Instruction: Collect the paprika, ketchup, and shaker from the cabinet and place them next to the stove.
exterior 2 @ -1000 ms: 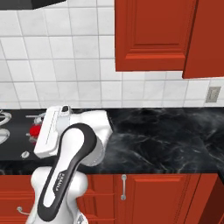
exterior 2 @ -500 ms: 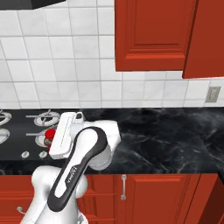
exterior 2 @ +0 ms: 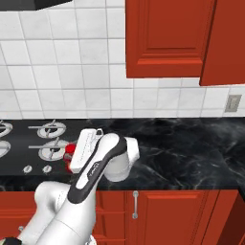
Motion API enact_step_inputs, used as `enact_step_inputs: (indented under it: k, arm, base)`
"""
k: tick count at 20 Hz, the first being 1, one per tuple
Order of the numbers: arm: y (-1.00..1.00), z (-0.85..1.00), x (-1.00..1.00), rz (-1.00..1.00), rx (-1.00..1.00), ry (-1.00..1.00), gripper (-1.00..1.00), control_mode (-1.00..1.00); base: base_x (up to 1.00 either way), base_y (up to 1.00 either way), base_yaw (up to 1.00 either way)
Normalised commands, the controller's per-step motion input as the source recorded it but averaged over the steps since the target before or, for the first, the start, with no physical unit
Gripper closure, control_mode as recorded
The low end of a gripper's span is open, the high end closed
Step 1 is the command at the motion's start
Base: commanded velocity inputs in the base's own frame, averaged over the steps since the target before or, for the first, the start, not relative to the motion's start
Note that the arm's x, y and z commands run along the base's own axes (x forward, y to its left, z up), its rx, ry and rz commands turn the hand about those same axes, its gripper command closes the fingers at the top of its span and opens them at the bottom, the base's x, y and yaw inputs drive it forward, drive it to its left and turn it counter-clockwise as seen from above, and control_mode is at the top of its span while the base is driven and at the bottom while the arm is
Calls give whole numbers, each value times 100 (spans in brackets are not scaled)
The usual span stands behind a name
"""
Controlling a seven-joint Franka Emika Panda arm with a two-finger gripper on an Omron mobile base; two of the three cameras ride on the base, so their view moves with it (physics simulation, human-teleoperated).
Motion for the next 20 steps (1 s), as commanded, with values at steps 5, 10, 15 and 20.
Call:
enact_step_inputs:
  k: [5, 10, 15, 20]
  arm:
    - [-9, -56, 44, 3, 0, 0, 100, -100]
    - [2, -46, 42, 0, 0, 2, 100, -100]
    - [2, -49, 42, 0, 0, 3, 100, -100]
    - [1, -49, 45, 0, 0, 0, 100, -100]
  base:
    - [0, 0, 0]
    - [0, 0, 0]
    - [0, 0, 0]
    - [0, 0, 0]
